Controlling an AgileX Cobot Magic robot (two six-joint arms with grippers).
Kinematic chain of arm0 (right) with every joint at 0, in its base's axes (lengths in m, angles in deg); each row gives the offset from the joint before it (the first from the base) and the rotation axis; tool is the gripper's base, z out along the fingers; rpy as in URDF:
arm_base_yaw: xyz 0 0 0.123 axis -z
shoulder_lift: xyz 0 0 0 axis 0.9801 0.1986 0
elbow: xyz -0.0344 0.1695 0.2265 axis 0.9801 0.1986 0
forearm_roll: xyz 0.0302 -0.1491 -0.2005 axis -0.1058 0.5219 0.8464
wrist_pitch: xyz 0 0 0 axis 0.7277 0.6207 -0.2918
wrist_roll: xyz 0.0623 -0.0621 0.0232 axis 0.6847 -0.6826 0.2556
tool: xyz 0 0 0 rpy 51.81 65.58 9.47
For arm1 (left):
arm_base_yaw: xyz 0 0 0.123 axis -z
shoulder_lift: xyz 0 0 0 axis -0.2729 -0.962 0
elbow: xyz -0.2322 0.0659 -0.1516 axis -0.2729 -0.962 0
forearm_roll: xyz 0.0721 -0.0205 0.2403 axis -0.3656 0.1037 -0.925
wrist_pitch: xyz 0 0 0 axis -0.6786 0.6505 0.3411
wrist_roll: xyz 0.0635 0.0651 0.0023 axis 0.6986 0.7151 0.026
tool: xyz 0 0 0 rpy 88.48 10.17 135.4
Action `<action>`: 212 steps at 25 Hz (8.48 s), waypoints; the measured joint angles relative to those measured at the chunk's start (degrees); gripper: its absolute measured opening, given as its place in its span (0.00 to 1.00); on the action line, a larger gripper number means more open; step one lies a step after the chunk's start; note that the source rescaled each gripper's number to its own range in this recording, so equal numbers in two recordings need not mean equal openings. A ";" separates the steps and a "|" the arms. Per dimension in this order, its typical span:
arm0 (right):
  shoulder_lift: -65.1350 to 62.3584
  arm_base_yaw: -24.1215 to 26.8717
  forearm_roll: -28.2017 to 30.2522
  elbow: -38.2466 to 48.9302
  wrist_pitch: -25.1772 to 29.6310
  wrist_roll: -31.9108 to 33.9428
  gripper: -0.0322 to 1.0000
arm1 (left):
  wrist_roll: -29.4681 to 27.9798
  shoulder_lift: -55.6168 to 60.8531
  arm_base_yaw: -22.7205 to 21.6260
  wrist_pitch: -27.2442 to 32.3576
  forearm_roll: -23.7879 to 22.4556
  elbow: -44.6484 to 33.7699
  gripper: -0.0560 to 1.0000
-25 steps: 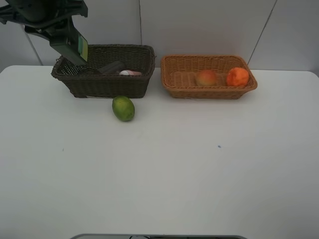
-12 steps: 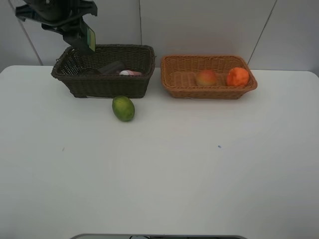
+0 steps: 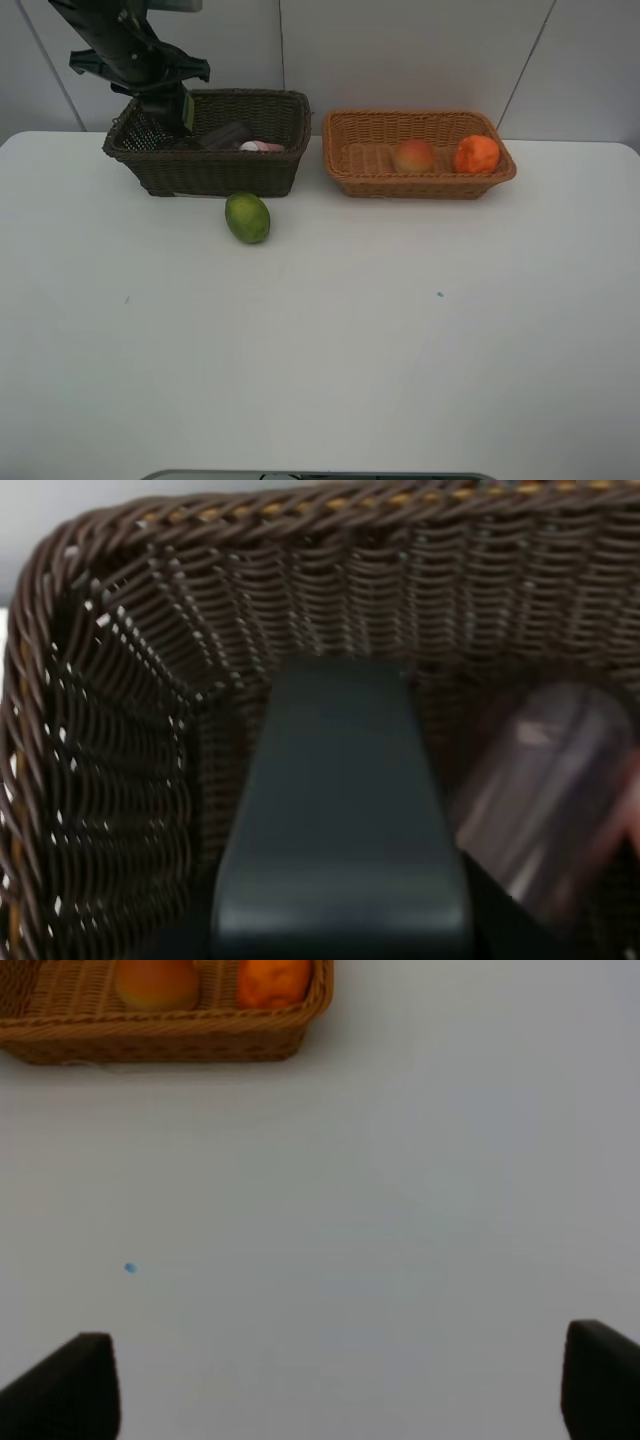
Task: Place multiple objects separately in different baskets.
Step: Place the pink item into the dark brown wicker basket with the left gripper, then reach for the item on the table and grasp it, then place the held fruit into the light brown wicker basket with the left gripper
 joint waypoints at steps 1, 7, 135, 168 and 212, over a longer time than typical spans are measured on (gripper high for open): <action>0.00 0.00 0.00 0.00 0.00 0.00 0.92 | -0.45 -0.45 -0.15 -0.94 -0.05 0.00 0.06; 0.00 0.00 0.00 0.00 0.00 0.00 0.92 | -1.54 -2.75 -1.04 -3.39 0.00 0.18 0.06; 0.00 0.00 0.16 0.00 0.00 0.42 0.92 | -40.59 -4.00 21.14 -7.23 -12.62 -16.89 1.00; 0.00 0.00 0.16 0.00 0.00 0.42 0.92 | -40.70 -5.96 20.77 -6.48 -10.75 -16.89 0.65; 0.00 0.00 0.16 0.00 0.00 0.42 0.92 | -4.92 -15.51 28.74 -16.12 0.92 16.26 0.65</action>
